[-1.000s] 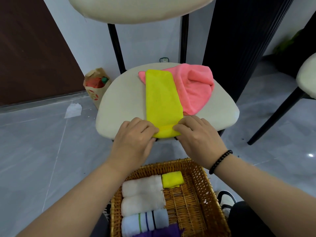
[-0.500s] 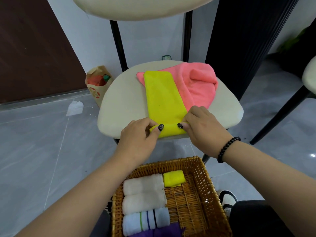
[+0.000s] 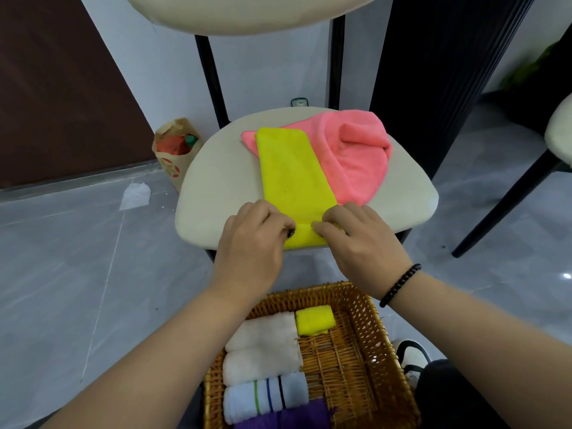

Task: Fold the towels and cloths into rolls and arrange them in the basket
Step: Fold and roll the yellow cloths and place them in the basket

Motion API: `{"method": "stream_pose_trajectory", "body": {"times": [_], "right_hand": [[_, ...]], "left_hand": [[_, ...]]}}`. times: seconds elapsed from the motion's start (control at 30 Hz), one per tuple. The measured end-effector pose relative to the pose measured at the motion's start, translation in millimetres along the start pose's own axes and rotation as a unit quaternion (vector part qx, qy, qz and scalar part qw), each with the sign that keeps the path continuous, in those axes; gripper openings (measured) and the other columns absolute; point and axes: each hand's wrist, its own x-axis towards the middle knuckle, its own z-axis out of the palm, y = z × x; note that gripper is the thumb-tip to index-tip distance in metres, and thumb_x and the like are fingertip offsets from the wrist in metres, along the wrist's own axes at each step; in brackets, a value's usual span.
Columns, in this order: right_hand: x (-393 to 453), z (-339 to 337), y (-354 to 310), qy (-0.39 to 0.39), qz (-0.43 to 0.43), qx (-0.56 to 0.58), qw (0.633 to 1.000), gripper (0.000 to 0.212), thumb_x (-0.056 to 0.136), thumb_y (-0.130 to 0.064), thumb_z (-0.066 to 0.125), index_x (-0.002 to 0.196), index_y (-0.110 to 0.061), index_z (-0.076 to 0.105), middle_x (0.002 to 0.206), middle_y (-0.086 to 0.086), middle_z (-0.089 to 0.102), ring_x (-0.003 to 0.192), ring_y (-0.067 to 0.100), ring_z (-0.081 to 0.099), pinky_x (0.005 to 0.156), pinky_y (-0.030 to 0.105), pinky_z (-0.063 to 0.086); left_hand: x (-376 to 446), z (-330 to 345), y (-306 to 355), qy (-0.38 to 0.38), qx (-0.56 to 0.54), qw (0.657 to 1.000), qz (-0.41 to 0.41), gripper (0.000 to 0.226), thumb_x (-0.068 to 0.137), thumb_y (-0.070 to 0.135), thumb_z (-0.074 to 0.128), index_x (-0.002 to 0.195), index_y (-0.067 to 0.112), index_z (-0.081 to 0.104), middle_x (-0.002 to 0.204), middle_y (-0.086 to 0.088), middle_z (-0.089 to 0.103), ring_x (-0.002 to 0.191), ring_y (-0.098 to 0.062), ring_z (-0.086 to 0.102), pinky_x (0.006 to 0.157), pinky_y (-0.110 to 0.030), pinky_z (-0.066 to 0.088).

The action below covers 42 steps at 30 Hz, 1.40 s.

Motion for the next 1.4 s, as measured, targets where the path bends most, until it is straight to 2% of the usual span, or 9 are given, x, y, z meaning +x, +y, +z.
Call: {"method": "stream_pose_trajectory", "body": {"times": [0.17, 0.4, 0.57, 0.8, 0.93, 1.03, 1.2, 1.3, 1.4], "right_hand": [[-4.7, -5.3, -3.7, -0.011, -0.011, -0.038, 0.999, 0.024, 0.087, -0.001, 0.047, 0.092, -0.004, 0.069, 0.080, 0.010, 0.061, 0.074, 0.031, 0.060, 0.062, 0.039, 0.047], [-16.8, -6.3, -15.7, -0.098, 0.042, -0.065, 0.992, 0.045, 0.079, -0.012, 0.063, 0.122, -0.001, 0.061, 0.101, 0.010, 0.062, 0.103, 0.033, 0.060, 0.080, 0.043, 0.047], [-2.4, -10.3, -9.2, -0.095, 0.081, -0.031, 0.992, 0.030, 0.075, -0.013, 0.076, 0.104, -0.008, 0.068, 0.089, 0.007, 0.061, 0.082, 0.030, 0.061, 0.068, 0.038, 0.048], [13.4, -23.2, -4.4, -0.152, 0.105, 0.017, 0.983, 0.012, 0.071, -0.008, 0.077, 0.080, -0.009, 0.068, 0.088, 0.010, 0.058, 0.076, 0.031, 0.055, 0.061, 0.038, 0.047], [17.3, -26.6, 2.4, -0.175, 0.143, 0.103, 0.969, 0.017, 0.088, -0.013, 0.059, 0.100, -0.006, 0.068, 0.101, 0.012, 0.053, 0.088, 0.031, 0.049, 0.074, 0.045, 0.047], [19.9, -24.9, 9.4, -0.196, 0.187, 0.203, 0.941, 0.027, 0.096, -0.018, 0.051, 0.121, -0.015, 0.060, 0.110, 0.004, 0.046, 0.098, 0.019, 0.038, 0.086, 0.030, 0.033], [23.1, -16.8, 10.8, -0.168, 0.255, 0.254, 0.918, 0.018, 0.097, -0.025, 0.049, 0.111, -0.017, 0.057, 0.095, -0.002, 0.048, 0.088, 0.014, 0.041, 0.075, 0.027, 0.032], [26.0, -14.7, 9.2, -0.146, 0.296, 0.280, 0.901, 0.016, 0.096, -0.028, 0.051, 0.103, -0.014, 0.052, 0.074, -0.011, 0.042, 0.066, 0.003, 0.037, 0.058, 0.024, 0.028], [28.8, -14.0, 8.5, -0.136, 0.317, 0.278, 0.897, 0.018, 0.095, -0.032, 0.053, 0.101, -0.015, 0.052, 0.069, -0.010, 0.041, 0.062, 0.005, 0.038, 0.056, 0.029, 0.032]], "left_hand": [[-7.2, 4.3, -2.7, -0.007, 0.065, 0.992, 0.107, 0.021, 0.081, -0.001, 0.065, 0.099, 0.007, 0.072, 0.093, -0.008, 0.066, 0.085, -0.027, 0.057, 0.063, -0.038, 0.039], [-13.3, 1.8, -1.5, -0.028, 0.057, 0.995, 0.082, 0.034, 0.076, 0.011, 0.065, 0.109, 0.009, 0.072, 0.102, -0.006, 0.067, 0.096, -0.023, 0.059, 0.074, -0.036, 0.043], [-10.6, 6.5, -2.2, -0.037, 0.071, 0.995, 0.064, 0.037, 0.074, 0.008, 0.072, 0.111, 0.010, 0.069, 0.105, -0.005, 0.067, 0.101, -0.022, 0.054, 0.077, -0.034, 0.038], [0.8, -0.8, -0.6, -0.067, 0.002, 0.998, -0.013, 0.029, 0.079, 0.020, 0.061, 0.107, 0.018, 0.067, 0.101, 0.004, 0.068, 0.099, -0.010, 0.048, 0.076, -0.025, 0.023], [0.9, -4.6, -0.5, -0.085, -0.043, 0.994, -0.059, 0.026, 0.087, 0.031, 0.051, 0.110, 0.025, 0.063, 0.103, 0.012, 0.062, 0.098, -0.007, 0.044, 0.073, -0.026, 0.018], [6.7, -7.2, 2.6, -0.091, -0.069, 0.988, -0.108, 0.020, 0.094, 0.033, 0.048, 0.108, 0.032, 0.061, 0.098, 0.019, 0.056, 0.095, -0.005, 0.038, 0.075, -0.028, 0.019], [18.2, -7.6, 4.5, -0.133, -0.133, 0.962, -0.199, 0.011, 0.098, 0.030, 0.051, 0.105, 0.029, 0.059, 0.078, 0.018, 0.048, 0.084, -0.016, 0.044, 0.084, -0.039, 0.039], [23.2, -6.0, 3.3, -0.113, -0.177, 0.944, -0.256, 0.005, 0.095, 0.033, 0.056, 0.099, 0.030, 0.054, 0.089, 0.011, 0.059, 0.071, -0.010, 0.047, 0.068, -0.030, 0.040], [23.1, -5.7, 8.1, -0.090, -0.173, 0.945, -0.264, 0.011, 0.094, 0.032, 0.057, 0.100, 0.028, 0.049, 0.093, 0.011, 0.054, 0.074, -0.009, 0.050, 0.060, -0.027, 0.036]]}}
